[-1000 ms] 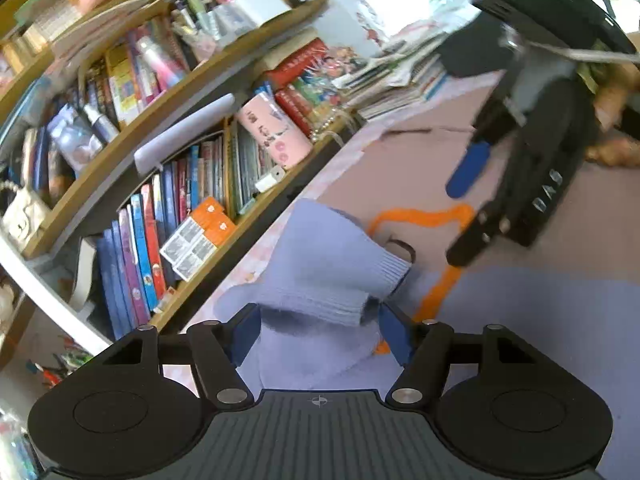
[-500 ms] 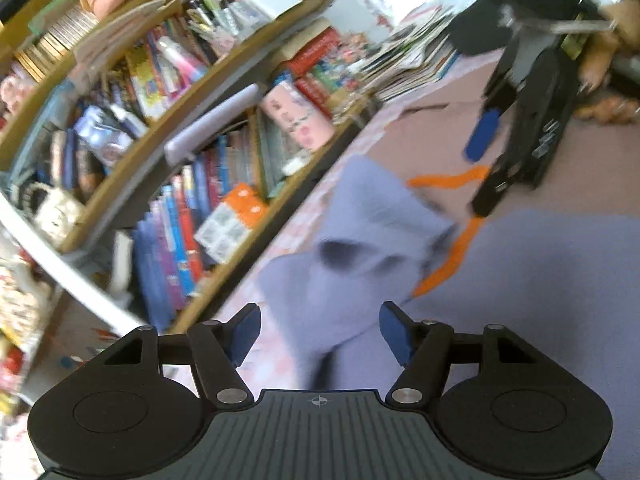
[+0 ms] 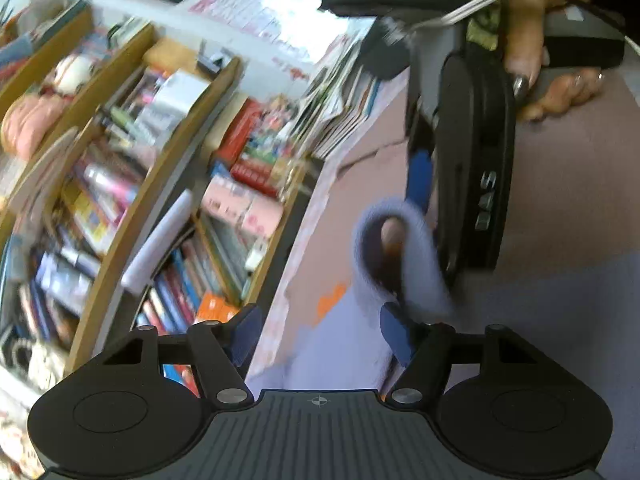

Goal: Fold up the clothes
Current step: 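Grasp the lavender sleeve with the left gripper and lift it off the sweater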

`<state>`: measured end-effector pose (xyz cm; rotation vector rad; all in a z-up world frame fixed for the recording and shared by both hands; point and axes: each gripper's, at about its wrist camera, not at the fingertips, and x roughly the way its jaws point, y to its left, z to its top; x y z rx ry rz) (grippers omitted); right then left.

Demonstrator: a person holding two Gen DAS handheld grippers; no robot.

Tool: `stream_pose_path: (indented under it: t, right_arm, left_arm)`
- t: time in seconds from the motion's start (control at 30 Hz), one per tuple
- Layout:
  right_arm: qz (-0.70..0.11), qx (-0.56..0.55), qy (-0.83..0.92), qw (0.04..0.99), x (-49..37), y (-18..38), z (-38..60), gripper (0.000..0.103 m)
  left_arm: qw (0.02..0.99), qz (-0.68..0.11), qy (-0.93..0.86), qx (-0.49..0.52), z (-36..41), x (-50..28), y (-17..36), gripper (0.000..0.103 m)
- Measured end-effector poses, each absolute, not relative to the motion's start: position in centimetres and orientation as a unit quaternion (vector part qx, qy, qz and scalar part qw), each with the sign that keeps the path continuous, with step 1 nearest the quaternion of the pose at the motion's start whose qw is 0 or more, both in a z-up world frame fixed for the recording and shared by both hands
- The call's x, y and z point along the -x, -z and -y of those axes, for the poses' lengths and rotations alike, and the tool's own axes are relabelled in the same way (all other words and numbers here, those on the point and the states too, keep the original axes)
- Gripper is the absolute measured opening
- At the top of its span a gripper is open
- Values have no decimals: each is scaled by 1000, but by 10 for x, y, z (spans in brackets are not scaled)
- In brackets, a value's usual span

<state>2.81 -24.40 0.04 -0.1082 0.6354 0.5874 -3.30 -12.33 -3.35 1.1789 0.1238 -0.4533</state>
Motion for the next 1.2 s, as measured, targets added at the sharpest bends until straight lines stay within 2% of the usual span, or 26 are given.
stream_pose_path:
  t: [0.3,0.4,0.5,0.53,0.57,0.73,0.8,0.87,0.97,1.1,1.2]
  right_arm:
    - [-308,44,-287,906,-29,-1,246,76]
    - [-309,40,-282,908,-30,-1,248,73]
    - [-309,27,-273,911,-31,-1,253,67]
    - [-309,16,-277,910,-32,-1,256,69]
    - [-311,7,-287,906,-33,-1,258,75]
    - [-309,-18,-276,910,-34,-2,266,72]
    - [-310,-35,-263,913,-36,-2,272,65]
    - [-311,-38,-262,913,-36,-2,273,65]
    - [-312,-41,-261,913,-36,-3,274,67]
    - [-312,-10,-256,915,-33,-3,265,70]
    - [-312,2,-253,916,-32,-2,262,70]
  left_arm:
    - [779,-47,259,-570,133,42,20,68]
    - [771,-56,278,-570,136,38,19,64]
    - [771,-74,294,-559,137,24,18,47]
    - [772,-80,299,-555,137,19,17,36]
    - [775,-86,303,-548,136,14,16,32]
    - [800,-100,316,-500,136,-4,9,29]
    - [803,-96,319,-494,140,-7,11,27]
    - [810,-96,320,-482,140,-11,11,21]
    - [833,-111,323,-435,132,-22,4,8]
    - [895,-126,289,-316,88,-41,-25,7]
    - [950,-112,206,-205,21,-52,-56,7]
